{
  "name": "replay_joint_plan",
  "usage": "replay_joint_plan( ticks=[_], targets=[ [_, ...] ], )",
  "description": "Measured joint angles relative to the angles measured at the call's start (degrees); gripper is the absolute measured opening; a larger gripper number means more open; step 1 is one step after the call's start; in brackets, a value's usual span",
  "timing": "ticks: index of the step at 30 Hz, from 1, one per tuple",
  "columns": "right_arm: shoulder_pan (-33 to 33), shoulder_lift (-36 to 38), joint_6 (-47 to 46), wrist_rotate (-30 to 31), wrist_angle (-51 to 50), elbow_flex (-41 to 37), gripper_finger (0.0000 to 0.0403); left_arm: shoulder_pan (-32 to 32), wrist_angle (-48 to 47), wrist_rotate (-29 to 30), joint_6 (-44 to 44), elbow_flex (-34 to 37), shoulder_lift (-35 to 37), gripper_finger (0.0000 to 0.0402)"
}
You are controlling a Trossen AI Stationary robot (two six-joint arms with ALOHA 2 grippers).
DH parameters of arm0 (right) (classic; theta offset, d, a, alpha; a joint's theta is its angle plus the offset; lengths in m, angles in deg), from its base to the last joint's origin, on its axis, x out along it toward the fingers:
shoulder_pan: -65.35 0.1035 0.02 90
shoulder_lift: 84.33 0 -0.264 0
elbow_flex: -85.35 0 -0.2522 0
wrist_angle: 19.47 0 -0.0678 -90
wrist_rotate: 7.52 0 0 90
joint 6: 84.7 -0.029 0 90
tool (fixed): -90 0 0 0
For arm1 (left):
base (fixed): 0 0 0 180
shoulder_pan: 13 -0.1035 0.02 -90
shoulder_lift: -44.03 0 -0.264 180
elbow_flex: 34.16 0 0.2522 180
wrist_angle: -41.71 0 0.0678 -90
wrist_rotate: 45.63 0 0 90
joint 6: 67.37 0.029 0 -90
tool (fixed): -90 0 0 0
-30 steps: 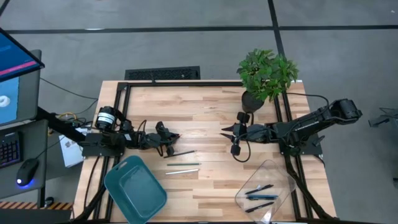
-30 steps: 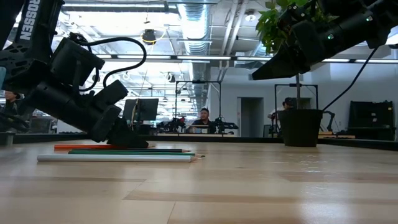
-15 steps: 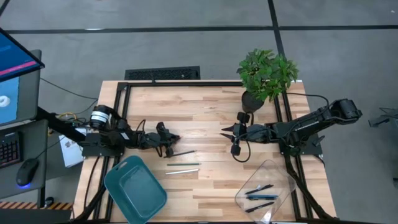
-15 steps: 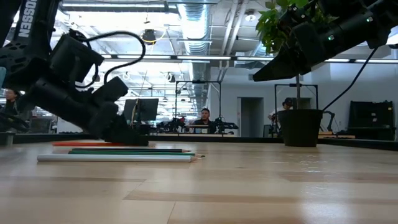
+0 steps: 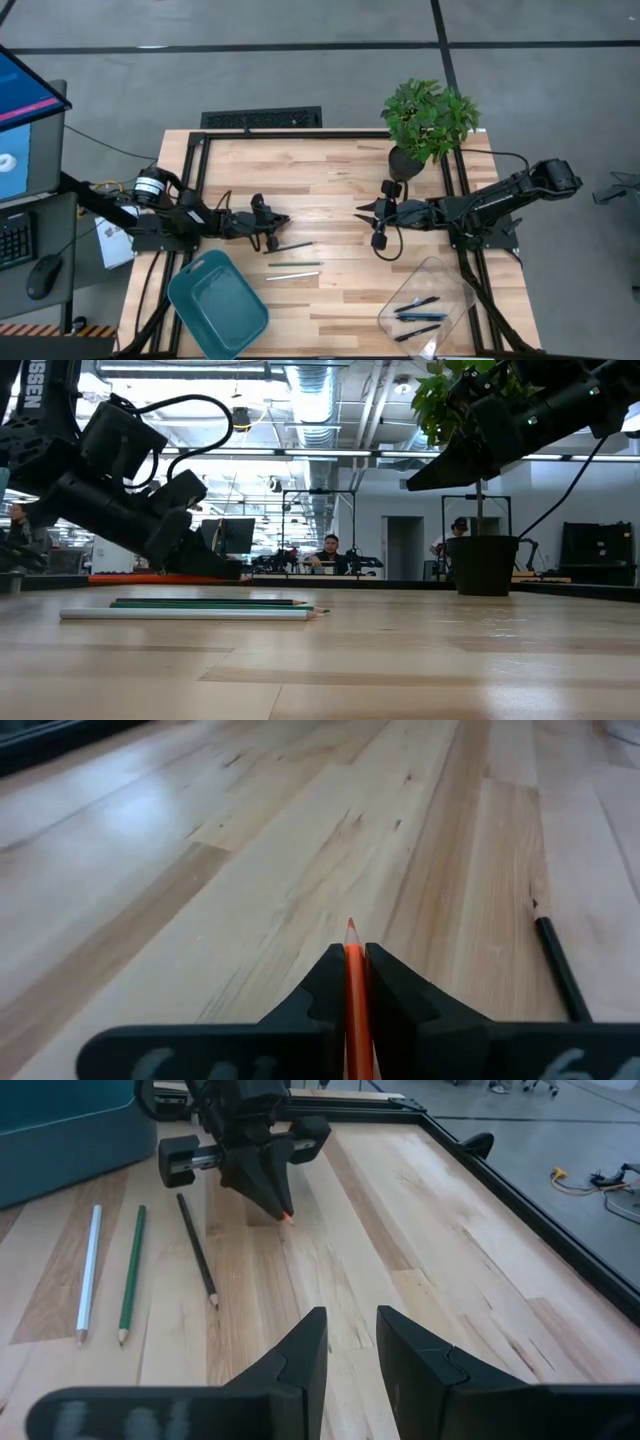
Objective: Sort pens & pencils
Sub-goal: Put the orange pencil in the blue bin
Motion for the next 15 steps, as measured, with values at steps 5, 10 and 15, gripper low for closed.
replay_joint_plan(
  ticks=[5, 10, 15],
  targets=[
    [0.0, 0.0, 0.0, 0.0, 0.0, 0.0, 0.0113, 0.0, -0.1, 0.1, 0.0, 0.0, 0.6, 0.0011],
    [0.0, 0.0, 0.0, 0.0, 0.0, 0.0, 0.0113, 0.0, 0.2, 0.2, -0.4, 0.0, 0.7, 0.0011],
    [0.0, 0.0, 0.0, 0.0, 0.0, 0.0, 0.0113, 0.0, 0.3, 0.2, -0.6, 0.0, 0.7, 0.0011]
  ],
)
